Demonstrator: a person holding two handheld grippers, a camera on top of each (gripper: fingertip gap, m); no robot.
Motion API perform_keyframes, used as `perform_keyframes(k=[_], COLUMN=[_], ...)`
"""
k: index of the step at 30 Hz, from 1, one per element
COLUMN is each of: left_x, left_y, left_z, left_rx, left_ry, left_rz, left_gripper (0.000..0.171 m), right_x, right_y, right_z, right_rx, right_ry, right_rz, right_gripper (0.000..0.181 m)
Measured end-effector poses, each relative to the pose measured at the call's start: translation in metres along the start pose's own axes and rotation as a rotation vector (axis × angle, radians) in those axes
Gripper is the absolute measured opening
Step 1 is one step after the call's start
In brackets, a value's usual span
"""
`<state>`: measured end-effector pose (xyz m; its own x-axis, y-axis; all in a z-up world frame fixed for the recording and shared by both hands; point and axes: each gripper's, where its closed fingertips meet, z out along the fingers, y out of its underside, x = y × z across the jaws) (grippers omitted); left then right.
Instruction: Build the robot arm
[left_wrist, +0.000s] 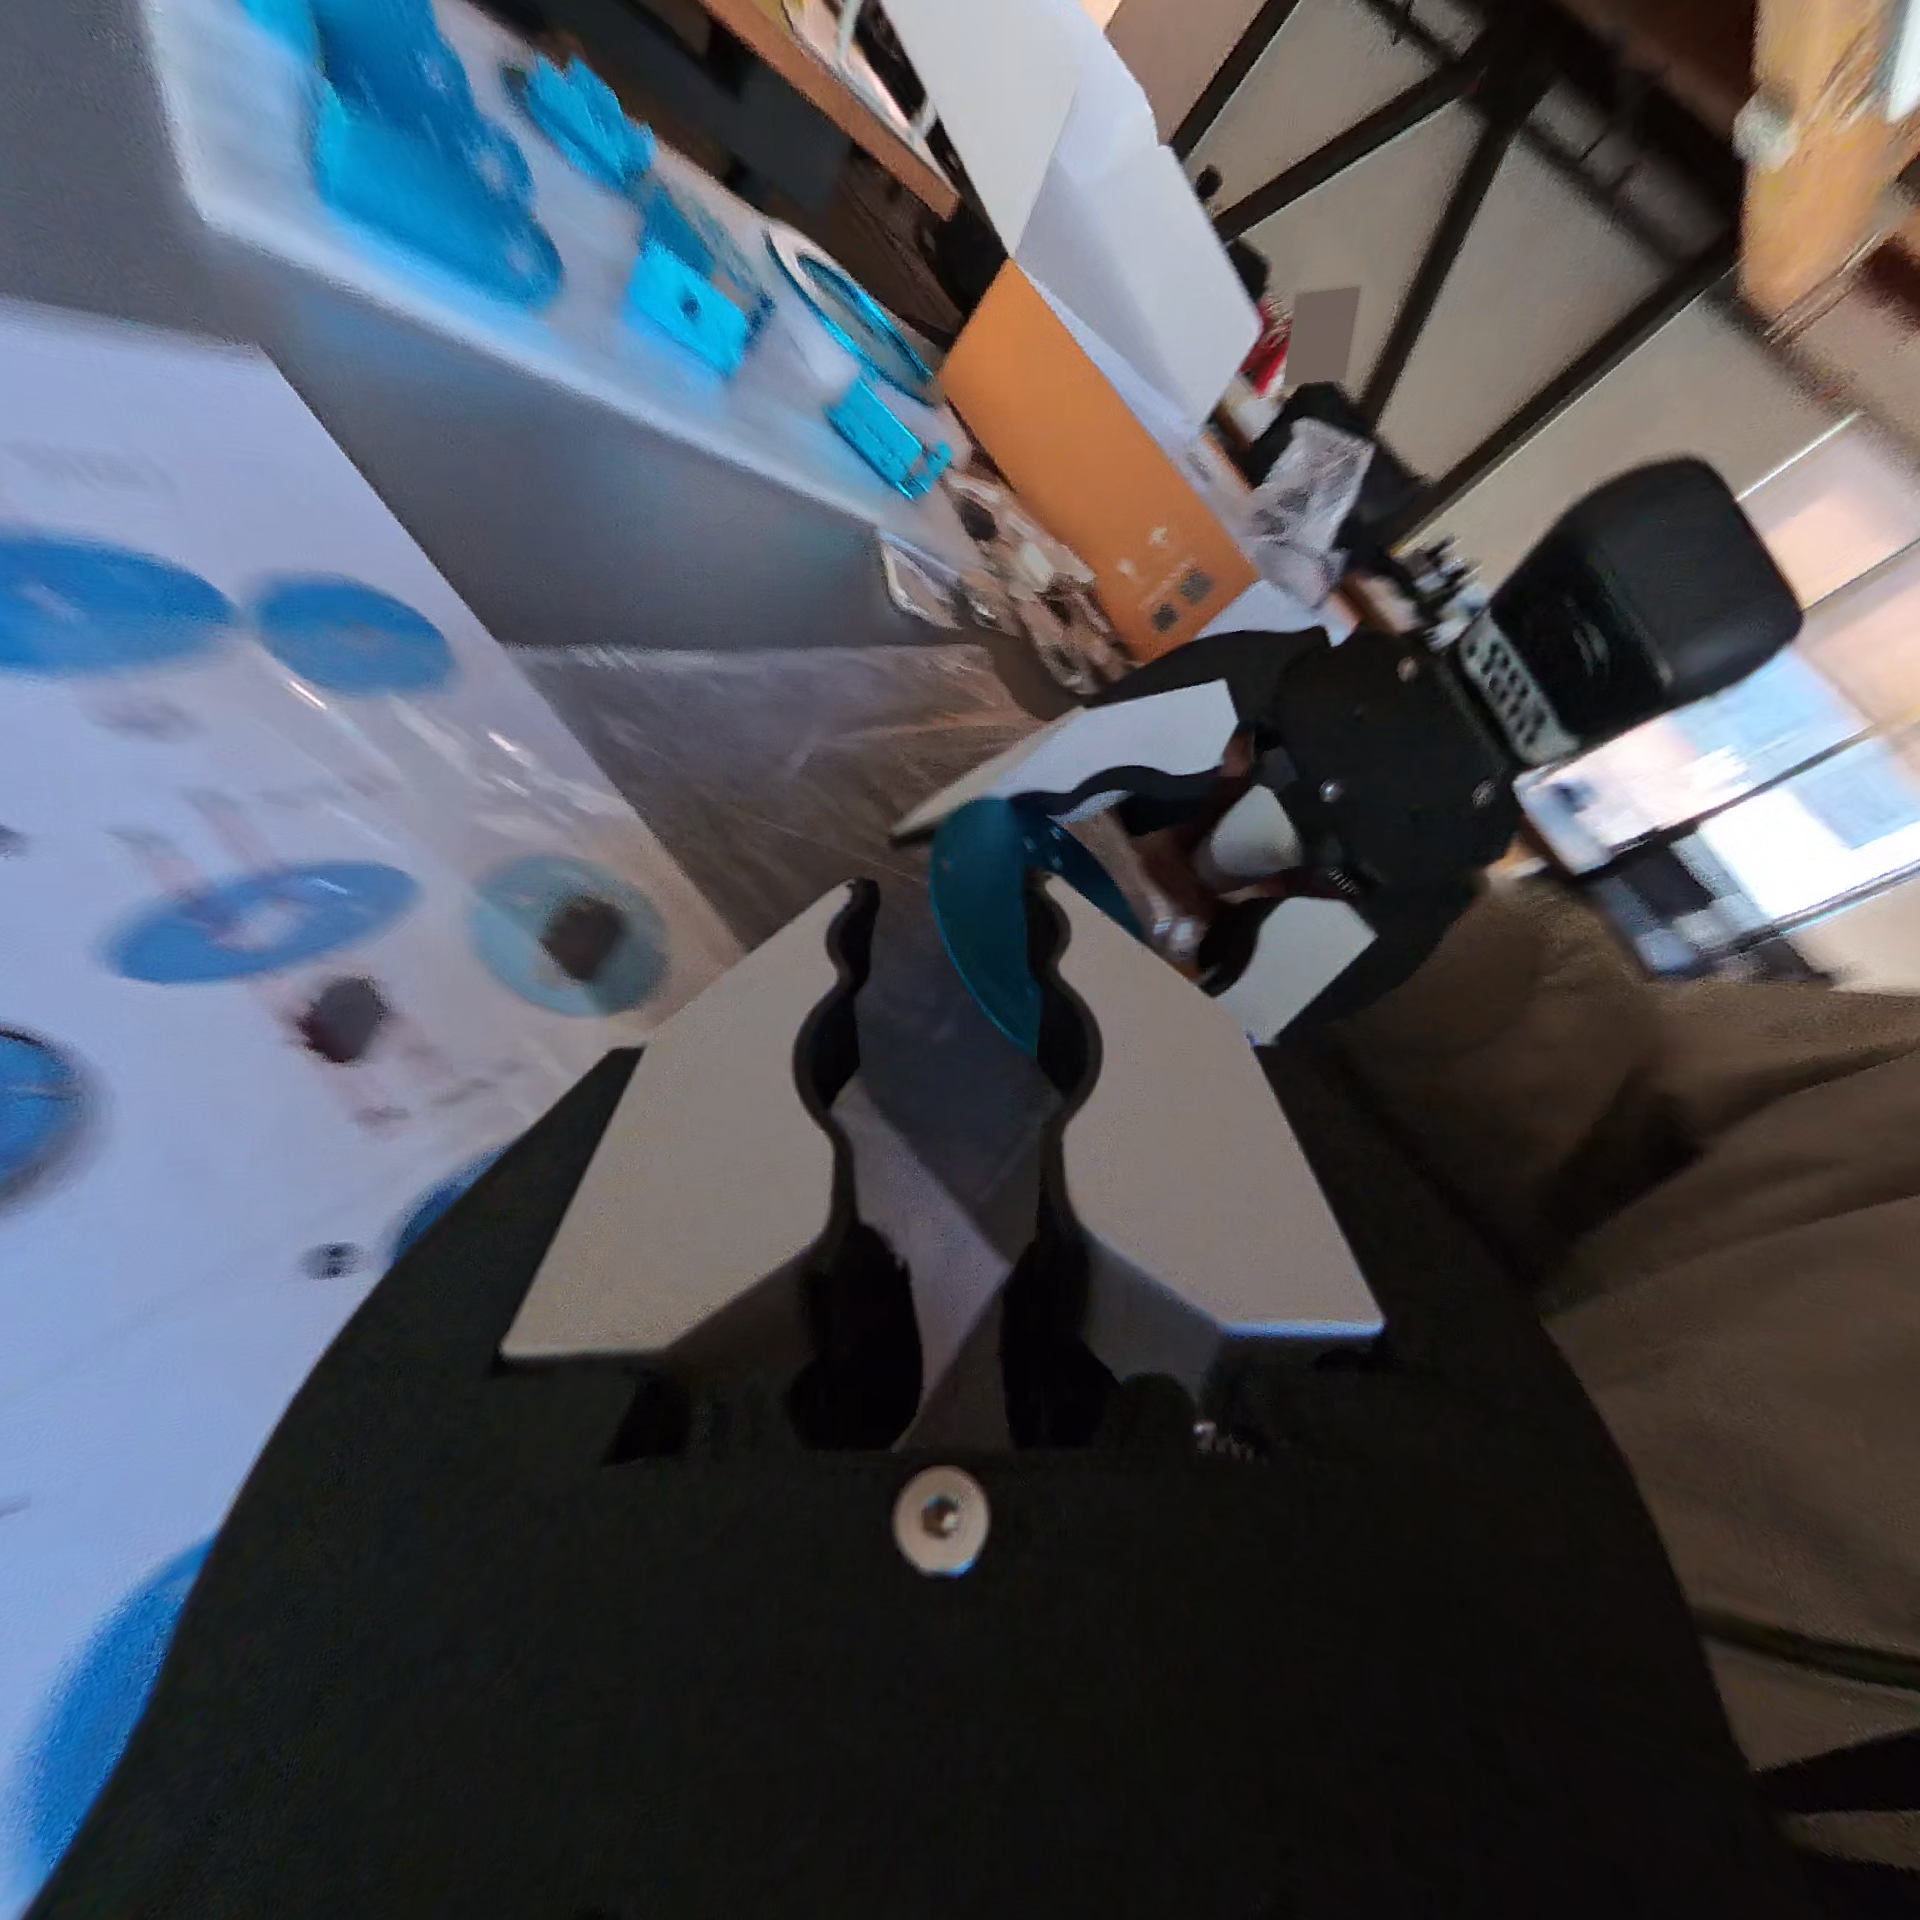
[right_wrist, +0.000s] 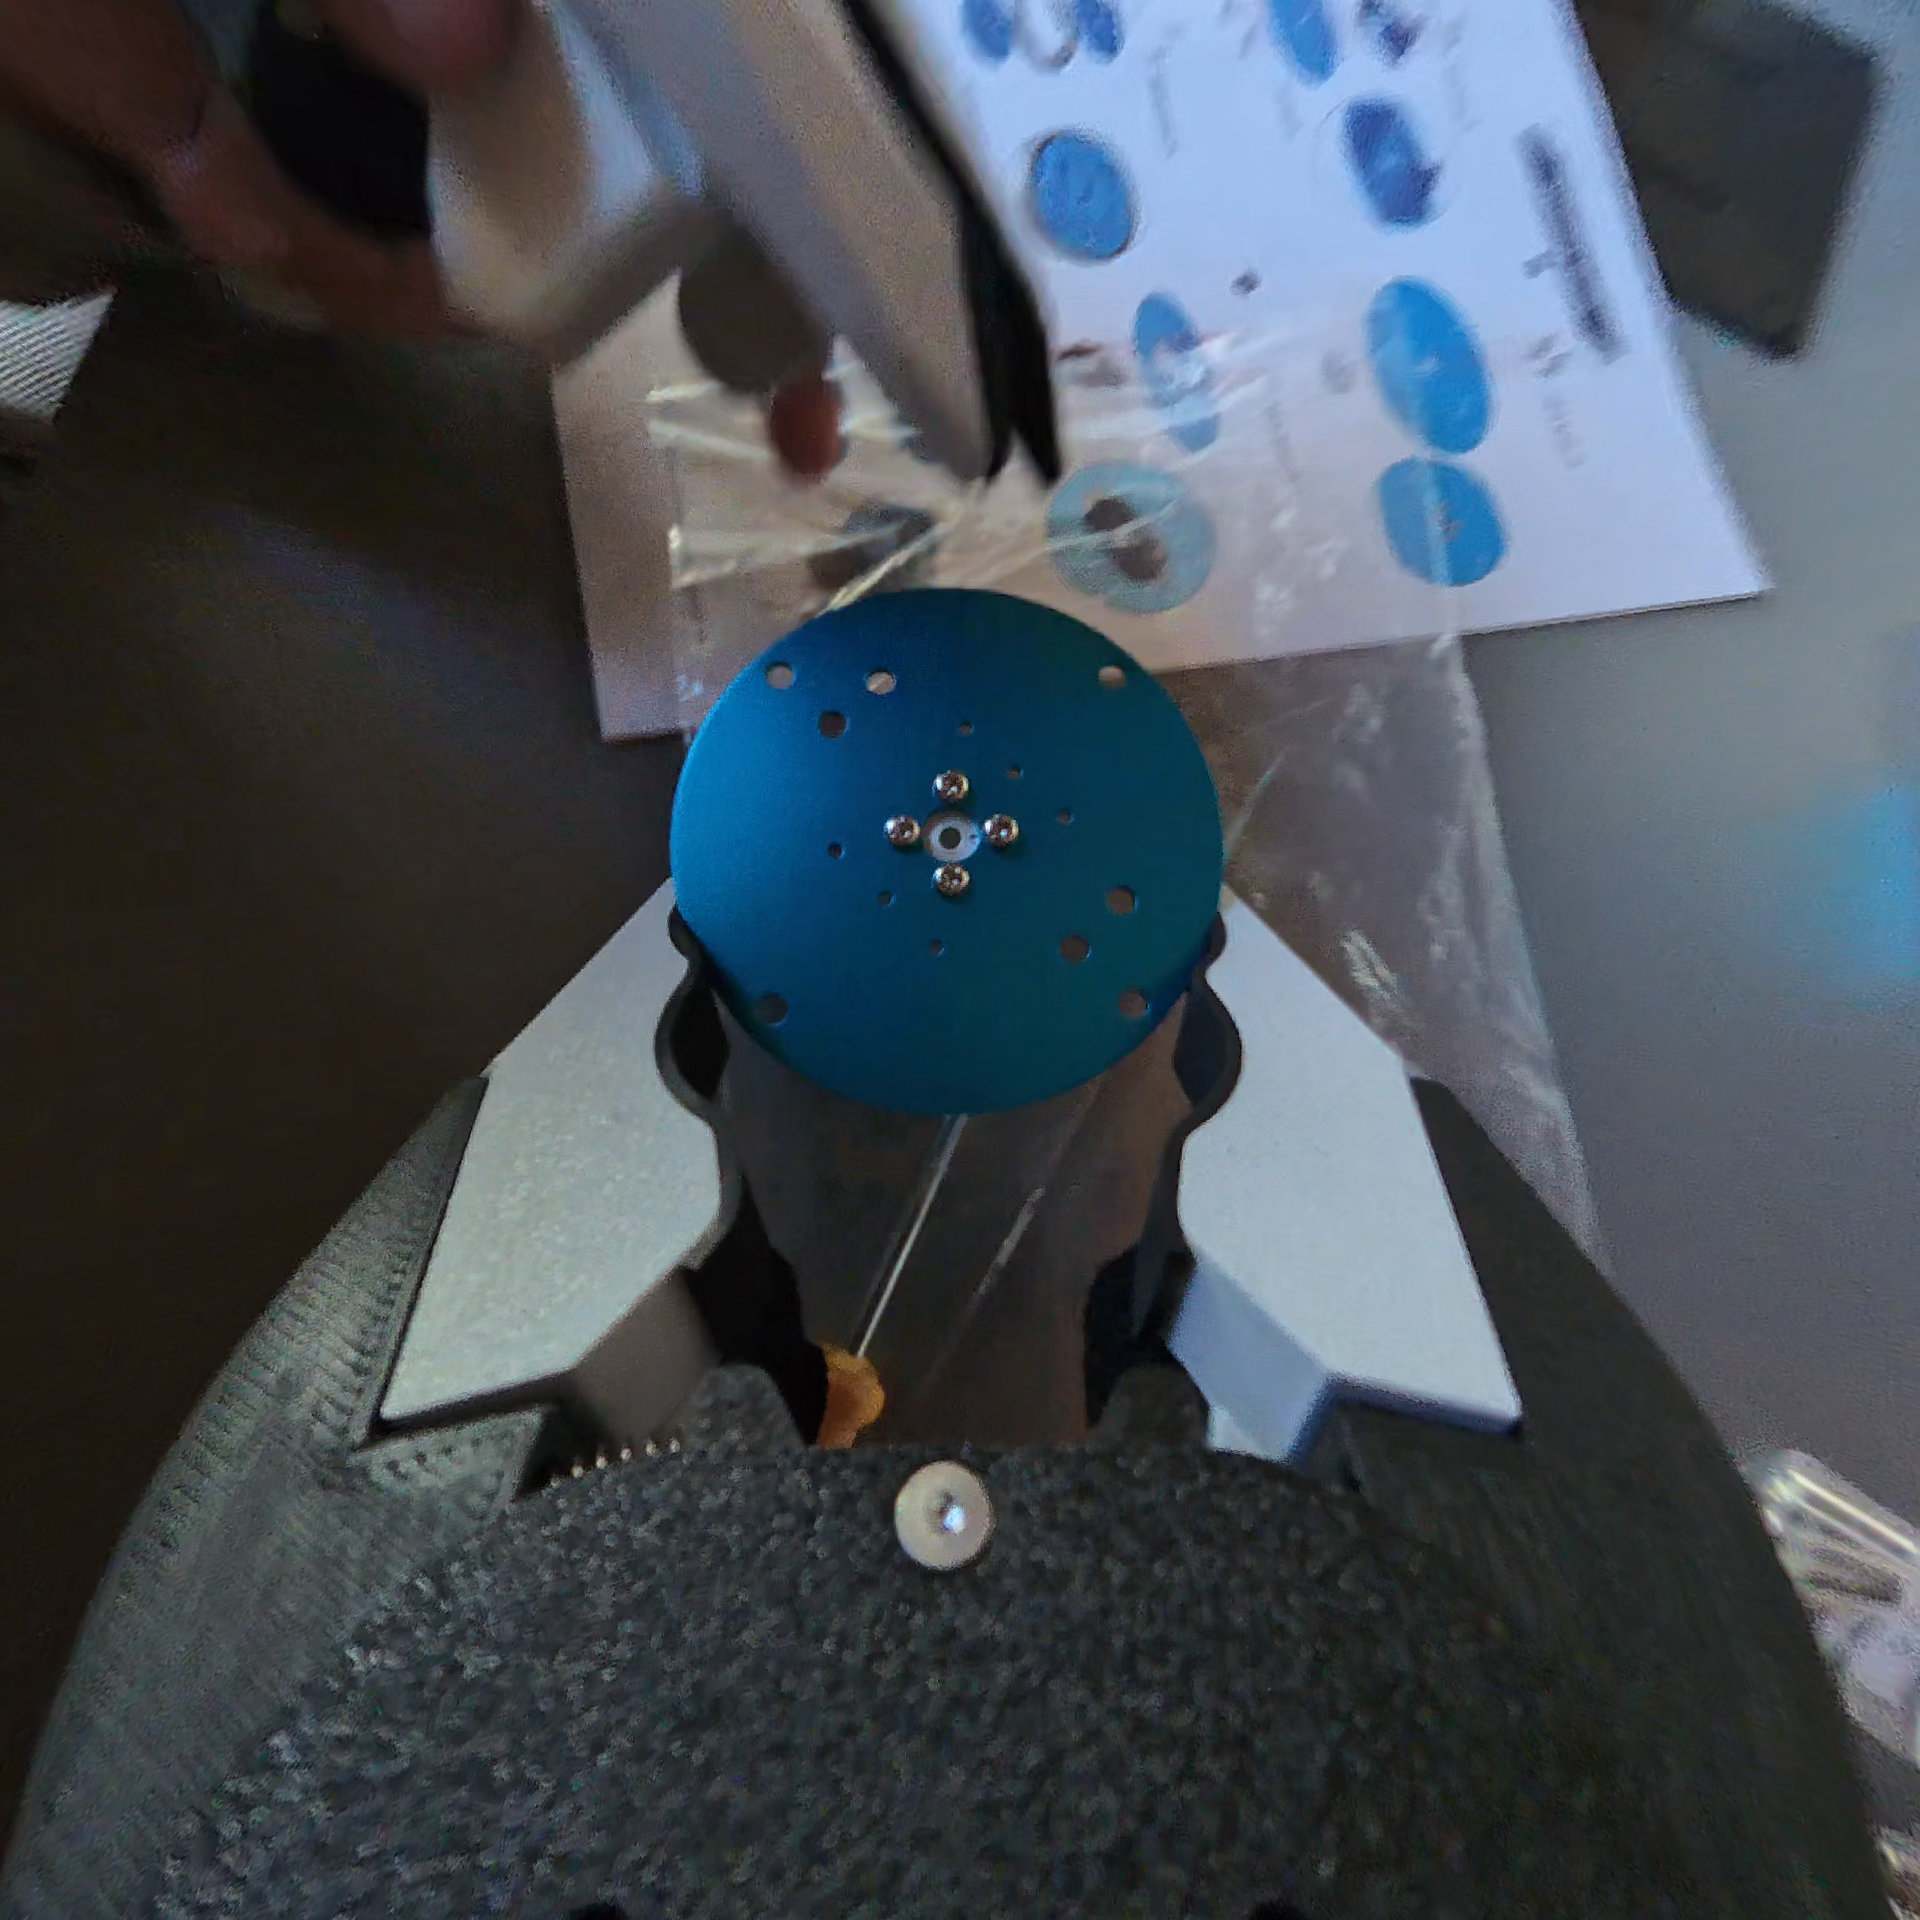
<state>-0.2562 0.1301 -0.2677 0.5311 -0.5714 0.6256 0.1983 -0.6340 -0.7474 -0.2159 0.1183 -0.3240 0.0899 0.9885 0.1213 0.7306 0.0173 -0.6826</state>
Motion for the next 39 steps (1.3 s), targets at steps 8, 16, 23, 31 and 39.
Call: perform_keyframes(k=[8, 16, 23, 31, 39], left_x=[-0.005, -0.021, -0.023, -0.024, -0.015], left_y=[0.028, 0.048, 0.054, 0.059, 0.053], left_z=[0.001, 0.011, 0.014, 0.019, 0.014], left_rx=[-0.211, -0.364, -0.420, -0.428, -0.408], left_ry=[-0.095, -0.223, -0.252, -0.295, -0.270], left_rz=[0.489, 0.607, 0.654, 0.679, 0.726], left_gripper=[0.016, 0.007, 0.008, 0.009, 0.011], right_x=[-0.006, -0.008, -0.012, -0.001, -0.004], right_y=[-0.008, -0.004, 0.003, 0.008, 0.070], right_z=[0.026, 0.024, 0.020, 0.012, -0.057], right_rx=[-0.080, -0.167, -0.235, -0.232, -0.209], right_ry=[-0.170, -0.214, -0.233, -0.194, 0.031], right_rz=[-0.019, -0.098, -0.140, -0.101, 0.141], right_gripper=[0.088, 0.089, 0.104, 0.102, 0.092])
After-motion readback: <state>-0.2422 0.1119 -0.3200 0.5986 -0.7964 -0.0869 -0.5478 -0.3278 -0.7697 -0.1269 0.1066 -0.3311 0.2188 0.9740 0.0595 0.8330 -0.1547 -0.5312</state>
